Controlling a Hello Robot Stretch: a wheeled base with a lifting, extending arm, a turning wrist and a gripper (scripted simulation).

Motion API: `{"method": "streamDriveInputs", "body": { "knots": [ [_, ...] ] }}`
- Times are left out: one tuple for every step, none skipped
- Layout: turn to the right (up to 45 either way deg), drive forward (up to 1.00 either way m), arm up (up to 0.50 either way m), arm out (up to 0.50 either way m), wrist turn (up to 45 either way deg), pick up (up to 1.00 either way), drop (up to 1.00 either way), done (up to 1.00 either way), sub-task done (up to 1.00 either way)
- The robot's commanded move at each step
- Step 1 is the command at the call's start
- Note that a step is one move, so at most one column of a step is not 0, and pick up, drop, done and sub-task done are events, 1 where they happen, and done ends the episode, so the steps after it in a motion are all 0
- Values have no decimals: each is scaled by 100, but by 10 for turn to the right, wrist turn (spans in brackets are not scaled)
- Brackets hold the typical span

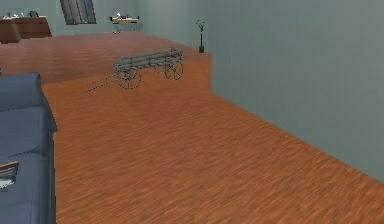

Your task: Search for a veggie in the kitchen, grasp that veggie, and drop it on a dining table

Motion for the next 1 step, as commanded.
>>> {"method": "streamDriveInputs", "body": {
  "knots": [
    [60, 0, 0, 0, 0, 0, 0, 0, 0]
  ]
}}
